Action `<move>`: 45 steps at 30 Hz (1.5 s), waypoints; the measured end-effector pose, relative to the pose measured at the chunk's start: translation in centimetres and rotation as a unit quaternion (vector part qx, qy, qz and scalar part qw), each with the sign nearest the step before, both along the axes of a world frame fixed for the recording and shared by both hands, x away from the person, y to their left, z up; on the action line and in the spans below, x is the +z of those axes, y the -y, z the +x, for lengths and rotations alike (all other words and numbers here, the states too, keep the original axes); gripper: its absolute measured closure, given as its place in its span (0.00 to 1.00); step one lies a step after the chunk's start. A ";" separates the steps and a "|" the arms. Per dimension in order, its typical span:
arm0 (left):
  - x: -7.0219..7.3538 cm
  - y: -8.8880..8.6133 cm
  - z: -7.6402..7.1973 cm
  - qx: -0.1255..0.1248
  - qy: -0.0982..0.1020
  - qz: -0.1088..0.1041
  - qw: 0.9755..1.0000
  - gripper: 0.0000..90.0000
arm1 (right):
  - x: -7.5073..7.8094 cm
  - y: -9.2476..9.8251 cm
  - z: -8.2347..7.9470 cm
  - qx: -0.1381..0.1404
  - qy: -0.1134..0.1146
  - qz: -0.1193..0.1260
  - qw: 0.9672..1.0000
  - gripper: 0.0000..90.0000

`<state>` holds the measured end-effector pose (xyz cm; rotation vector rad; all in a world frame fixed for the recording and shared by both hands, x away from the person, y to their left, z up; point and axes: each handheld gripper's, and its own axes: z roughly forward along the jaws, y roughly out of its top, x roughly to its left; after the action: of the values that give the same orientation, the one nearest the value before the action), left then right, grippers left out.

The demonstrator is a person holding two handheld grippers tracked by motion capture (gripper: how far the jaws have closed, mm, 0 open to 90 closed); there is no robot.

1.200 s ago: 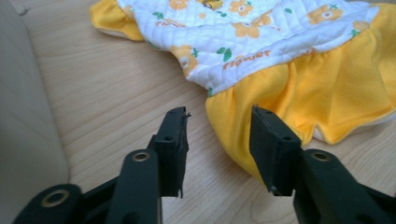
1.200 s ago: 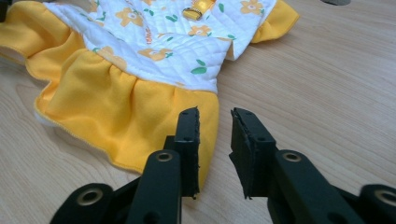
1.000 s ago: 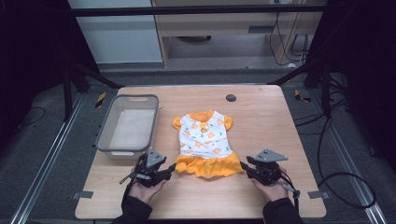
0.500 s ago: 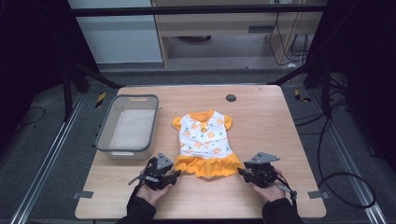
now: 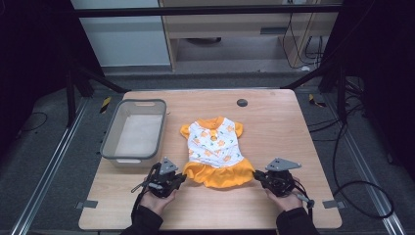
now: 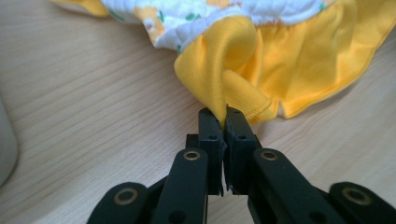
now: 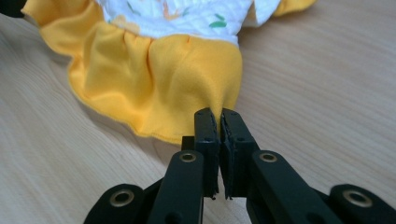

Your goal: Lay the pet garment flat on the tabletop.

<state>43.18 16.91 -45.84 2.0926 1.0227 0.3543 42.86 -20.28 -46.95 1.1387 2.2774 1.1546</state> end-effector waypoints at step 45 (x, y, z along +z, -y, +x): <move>-2.8 2.5 0.5 -0.066 -0.017 0.066 0.996 0.98 | -2.9 -6.0 1.4 0.063 -0.021 -0.027 0.997 1.00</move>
<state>43.71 14.37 -48.68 2.2780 0.8970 0.3279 44.28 -14.24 -49.83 1.0220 2.4274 1.1162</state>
